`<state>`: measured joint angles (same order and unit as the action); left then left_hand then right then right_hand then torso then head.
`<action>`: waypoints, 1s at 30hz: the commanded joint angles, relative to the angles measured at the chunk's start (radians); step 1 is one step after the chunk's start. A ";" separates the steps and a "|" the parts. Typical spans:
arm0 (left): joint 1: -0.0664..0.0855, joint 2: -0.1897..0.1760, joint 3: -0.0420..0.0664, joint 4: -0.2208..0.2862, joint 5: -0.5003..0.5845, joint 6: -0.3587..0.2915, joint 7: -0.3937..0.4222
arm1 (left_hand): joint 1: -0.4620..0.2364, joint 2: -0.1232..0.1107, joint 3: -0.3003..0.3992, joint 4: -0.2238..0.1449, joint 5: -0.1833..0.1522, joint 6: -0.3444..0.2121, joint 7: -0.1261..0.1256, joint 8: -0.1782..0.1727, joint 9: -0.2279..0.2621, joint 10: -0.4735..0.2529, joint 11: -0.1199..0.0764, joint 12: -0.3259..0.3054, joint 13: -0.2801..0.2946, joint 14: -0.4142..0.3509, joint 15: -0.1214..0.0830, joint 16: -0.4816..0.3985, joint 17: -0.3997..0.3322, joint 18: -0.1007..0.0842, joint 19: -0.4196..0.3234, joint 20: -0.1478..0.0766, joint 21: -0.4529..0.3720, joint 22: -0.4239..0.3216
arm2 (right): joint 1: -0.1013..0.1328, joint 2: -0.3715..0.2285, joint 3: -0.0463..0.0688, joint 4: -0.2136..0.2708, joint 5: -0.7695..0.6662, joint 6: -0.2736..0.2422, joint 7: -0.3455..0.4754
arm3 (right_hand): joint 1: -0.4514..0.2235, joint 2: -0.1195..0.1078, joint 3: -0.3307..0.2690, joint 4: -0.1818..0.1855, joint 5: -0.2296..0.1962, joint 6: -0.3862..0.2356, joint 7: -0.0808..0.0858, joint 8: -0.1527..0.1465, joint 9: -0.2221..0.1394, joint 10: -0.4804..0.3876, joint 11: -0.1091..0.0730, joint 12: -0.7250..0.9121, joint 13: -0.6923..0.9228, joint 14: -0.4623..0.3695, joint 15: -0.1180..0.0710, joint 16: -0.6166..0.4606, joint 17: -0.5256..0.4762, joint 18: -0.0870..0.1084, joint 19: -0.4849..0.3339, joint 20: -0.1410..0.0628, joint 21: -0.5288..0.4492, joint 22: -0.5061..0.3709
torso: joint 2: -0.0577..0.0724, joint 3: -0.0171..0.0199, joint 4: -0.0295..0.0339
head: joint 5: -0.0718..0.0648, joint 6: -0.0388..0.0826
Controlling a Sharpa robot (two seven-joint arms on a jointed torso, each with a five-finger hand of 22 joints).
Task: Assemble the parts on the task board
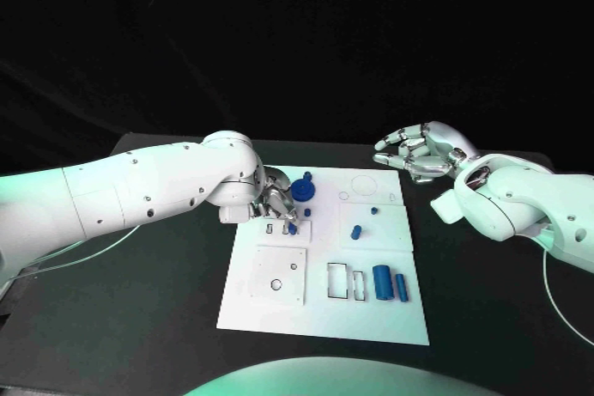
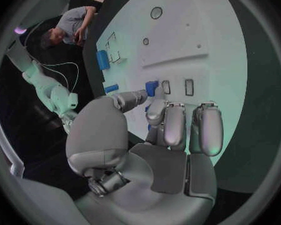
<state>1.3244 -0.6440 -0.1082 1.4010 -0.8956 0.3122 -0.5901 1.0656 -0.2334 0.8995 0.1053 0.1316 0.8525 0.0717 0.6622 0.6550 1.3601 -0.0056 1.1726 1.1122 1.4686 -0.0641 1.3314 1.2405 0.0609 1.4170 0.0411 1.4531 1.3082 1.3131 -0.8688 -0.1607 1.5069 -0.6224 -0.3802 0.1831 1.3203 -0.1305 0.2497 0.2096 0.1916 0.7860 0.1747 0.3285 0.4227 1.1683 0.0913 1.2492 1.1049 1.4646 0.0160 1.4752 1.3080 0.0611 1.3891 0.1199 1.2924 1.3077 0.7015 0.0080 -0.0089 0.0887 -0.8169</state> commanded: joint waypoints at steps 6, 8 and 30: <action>-0.002 -0.002 -0.003 0.000 0.014 0.013 0.010 | 0.026 0.030 0.048 -0.068 0.130 -0.017 0.001 0.026 0.031 -0.001 -0.003 -0.007 -0.003 0.016 -0.006 -0.005 0.002 -0.006 0.003 -0.006 0.007 0.011 | -0.001 0.000 0.000 0.000 -0.009 0.016 0.001 | 0.005 -0.001 -0.002 0.002 0.006 -0.006 -0.001 0.006 0.000 -0.005 -0.001 -0.001 0.002 0.051 -0.002 -0.004 0.030 0.013 -0.008 -0.001 -0.006 0.038 | -0.001 -0.0012 0.0001 | 0.002 0.000; -0.002 -0.002 -0.003 0.000 0.017 0.011 0.012 | 0.026 0.035 0.061 -0.081 0.158 -0.019 0.003 0.028 0.035 -0.001 -0.002 -0.008 -0.004 0.016 -0.005 -0.005 0.002 -0.007 0.004 -0.006 0.008 0.013 | -0.001 0.000 0.000 0.000 -0.009 0.016 0.001 | 0.005 -0.001 -0.002 0.003 0.007 -0.006 -0.001 0.006 0.000 -0.005 -0.001 -0.001 0.002 0.051 -0.002 -0.004 0.030 0.013 -0.008 -0.001 -0.006 0.038 | 0.000 -0.0012 0.0005 | 0.003 0.001; -0.002 -0.026 -0.003 0.014 0.101 -0.093 0.071 | -0.006 0.005 0.062 -0.148 0.473 0.034 -0.013 0.045 0.080 0.037 -0.017 0.039 0.053 0.017 -0.020 -0.005 0.007 -0.013 0.021 -0.017 0.032 0.053 | -0.002 -0.002 0.000 -0.002 -0.009 0.018 0.000 | 0.005 -0.001 -0.003 0.004 0.007 -0.007 -0.001 0.006 0.000 -0.004 -0.002 -0.001 0.002 0.051 -0.002 -0.004 0.030 0.013 -0.007 -0.001 -0.005 0.039 | -0.001 0.0003 0.0012 | 0.007 0.001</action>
<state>1.3226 -0.6687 -0.1116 1.4090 -0.8310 0.2648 -0.5532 1.0648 -0.2229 0.8600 0.0654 0.5159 0.8456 0.0895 0.6870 0.6646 1.3906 -0.0212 1.2073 1.1634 1.4669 -0.0768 1.3314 1.2458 0.0611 1.4331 0.0250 1.4804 1.3079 1.3115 -0.8708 -0.1610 1.5048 -0.6228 -0.3788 0.1822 1.3203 -0.1305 0.2497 0.2095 0.1916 0.7860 0.1747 0.3285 0.4227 1.1683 0.0913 1.2492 1.1059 1.4646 0.0160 1.4752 1.3077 0.0611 1.3891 0.1199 1.2925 1.3073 0.7006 0.0081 -0.0081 0.0955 -0.8160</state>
